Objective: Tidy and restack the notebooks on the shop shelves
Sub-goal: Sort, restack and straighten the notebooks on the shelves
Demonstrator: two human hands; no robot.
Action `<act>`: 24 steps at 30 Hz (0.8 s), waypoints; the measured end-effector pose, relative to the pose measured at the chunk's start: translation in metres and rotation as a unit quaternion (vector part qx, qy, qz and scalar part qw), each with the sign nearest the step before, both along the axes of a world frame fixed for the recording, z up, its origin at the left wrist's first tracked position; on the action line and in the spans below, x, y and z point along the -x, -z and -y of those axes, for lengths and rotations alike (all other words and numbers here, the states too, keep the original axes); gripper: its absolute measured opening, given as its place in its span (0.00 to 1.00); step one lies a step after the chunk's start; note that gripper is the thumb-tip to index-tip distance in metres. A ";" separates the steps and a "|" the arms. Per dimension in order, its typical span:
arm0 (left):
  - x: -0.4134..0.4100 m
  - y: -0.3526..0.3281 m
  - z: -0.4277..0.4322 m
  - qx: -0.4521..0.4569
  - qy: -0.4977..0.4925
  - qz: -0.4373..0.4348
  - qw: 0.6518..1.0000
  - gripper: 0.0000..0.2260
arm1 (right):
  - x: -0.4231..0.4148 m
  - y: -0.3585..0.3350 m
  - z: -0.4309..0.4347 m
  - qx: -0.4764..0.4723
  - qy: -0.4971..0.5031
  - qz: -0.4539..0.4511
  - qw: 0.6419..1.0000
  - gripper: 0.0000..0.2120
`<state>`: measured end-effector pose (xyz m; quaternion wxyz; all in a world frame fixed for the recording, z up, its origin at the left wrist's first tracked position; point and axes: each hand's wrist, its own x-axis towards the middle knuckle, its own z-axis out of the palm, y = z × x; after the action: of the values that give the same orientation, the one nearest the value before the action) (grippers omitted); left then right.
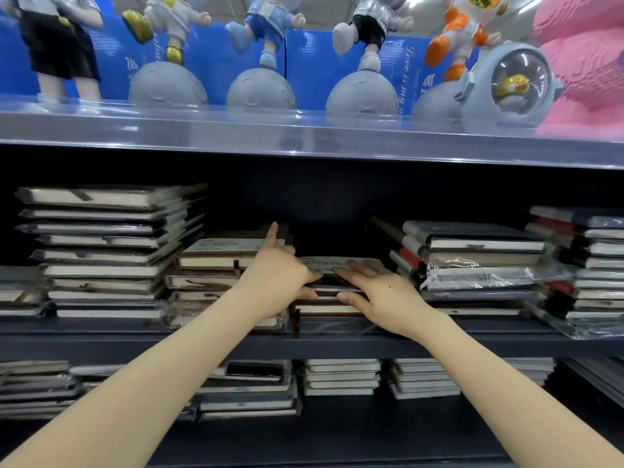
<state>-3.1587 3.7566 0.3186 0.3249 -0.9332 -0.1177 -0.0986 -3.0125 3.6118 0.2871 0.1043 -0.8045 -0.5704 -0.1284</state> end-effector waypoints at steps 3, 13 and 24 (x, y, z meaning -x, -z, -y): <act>0.000 0.002 -0.001 -0.003 0.003 0.011 1.000 0.22 | 0.000 -0.001 0.001 -0.004 -0.007 -0.006 1.000 0.30; 0.053 0.007 -0.002 0.062 0.157 0.307 0.937 0.22 | 0.018 -0.011 0.003 -0.070 -0.009 0.057 0.996 0.39; 0.122 0.043 -0.051 0.062 -0.016 0.235 0.970 0.46 | 0.069 -0.029 -0.068 -0.066 -0.141 -0.148 0.977 0.34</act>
<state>-3.2812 3.8080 0.2755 0.2308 -0.9005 -0.2113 -0.3020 -3.0815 3.6800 0.3161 0.2578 -0.7172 -0.6467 -0.0295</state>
